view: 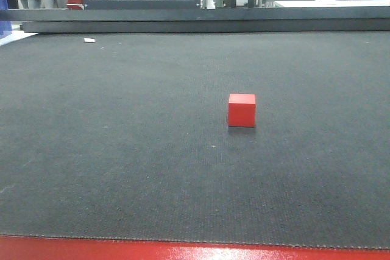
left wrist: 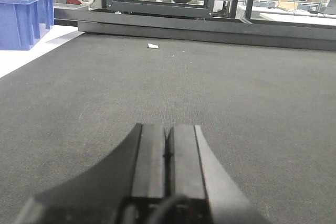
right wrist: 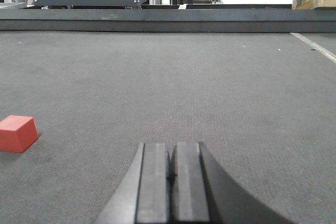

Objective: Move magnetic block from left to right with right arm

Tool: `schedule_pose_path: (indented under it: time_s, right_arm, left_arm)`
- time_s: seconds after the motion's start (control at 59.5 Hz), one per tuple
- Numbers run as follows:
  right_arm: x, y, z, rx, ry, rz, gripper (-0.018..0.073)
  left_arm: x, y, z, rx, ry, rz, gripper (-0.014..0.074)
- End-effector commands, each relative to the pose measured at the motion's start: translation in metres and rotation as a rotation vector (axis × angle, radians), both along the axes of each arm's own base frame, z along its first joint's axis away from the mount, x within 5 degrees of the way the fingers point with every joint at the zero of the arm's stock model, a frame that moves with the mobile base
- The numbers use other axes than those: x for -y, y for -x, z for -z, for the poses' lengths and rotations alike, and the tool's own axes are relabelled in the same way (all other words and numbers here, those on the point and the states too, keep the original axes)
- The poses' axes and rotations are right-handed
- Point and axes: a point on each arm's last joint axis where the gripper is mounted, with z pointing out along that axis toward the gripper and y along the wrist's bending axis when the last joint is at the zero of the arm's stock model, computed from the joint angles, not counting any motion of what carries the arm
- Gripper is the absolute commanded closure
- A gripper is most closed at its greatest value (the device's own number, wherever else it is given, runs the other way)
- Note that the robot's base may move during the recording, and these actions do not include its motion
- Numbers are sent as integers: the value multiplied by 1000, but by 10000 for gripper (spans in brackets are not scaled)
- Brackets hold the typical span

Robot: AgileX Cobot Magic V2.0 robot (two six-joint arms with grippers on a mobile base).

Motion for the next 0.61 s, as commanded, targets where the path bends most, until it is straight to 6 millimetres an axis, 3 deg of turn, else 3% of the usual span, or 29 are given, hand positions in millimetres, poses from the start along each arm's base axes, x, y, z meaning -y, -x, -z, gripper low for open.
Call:
schedule_pose_path:
  time_s: [0.0,0.588]
  right_arm:
    - [1,2,-11,116,10,14,492]
    - [1,2,-12,125,10,16,492]
  left_arm:
    - [0,2,-6,96,13,1,713]
    - [0,2,-6,95,13,1,713]
